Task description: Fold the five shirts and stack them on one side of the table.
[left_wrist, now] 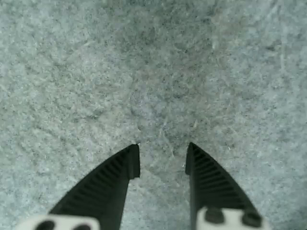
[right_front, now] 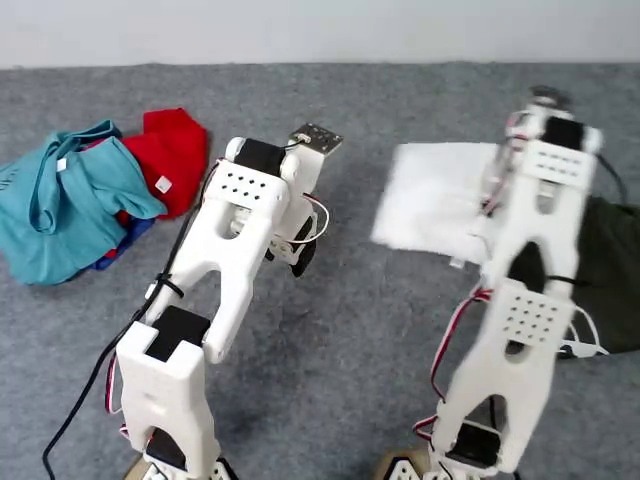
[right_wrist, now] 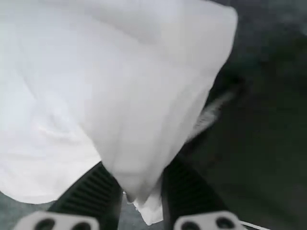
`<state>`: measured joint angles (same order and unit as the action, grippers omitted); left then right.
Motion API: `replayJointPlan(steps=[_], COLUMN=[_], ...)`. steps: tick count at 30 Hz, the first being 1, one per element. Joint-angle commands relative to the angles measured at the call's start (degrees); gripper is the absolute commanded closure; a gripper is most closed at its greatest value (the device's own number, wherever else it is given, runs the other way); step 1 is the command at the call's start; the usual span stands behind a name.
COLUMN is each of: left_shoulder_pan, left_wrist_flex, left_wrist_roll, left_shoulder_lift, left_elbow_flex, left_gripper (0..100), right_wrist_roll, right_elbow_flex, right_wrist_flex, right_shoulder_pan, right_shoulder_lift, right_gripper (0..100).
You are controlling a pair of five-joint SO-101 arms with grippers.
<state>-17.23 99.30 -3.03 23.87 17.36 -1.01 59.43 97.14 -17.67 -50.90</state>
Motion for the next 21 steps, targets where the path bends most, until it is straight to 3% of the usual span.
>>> replayJointPlan(steps=[1, 9, 21], left_shoulder_pan=[-0.18, -0.18, -0.18], left_wrist_flex=[0.7, 0.44, 0.26], left_wrist_roll=[-0.62, -0.62, -0.7], left_shoulder_lift=[-3.08, -3.08, -3.08], left_elbow_flex=[0.48, -1.71, -2.33], left_gripper=[84, 84, 84], right_wrist_roll=[-3.08, -5.63, -6.42], right_elbow_flex=[2.55, -0.53, -16.97], right_wrist_flex=[2.07, 5.76, 5.67], right_shoulder_pan=[-5.32, -11.91, -20.26], right_shoulder_lift=[1.71, 5.41, 18.95], right_gripper=[98.9, 98.9, 98.9])
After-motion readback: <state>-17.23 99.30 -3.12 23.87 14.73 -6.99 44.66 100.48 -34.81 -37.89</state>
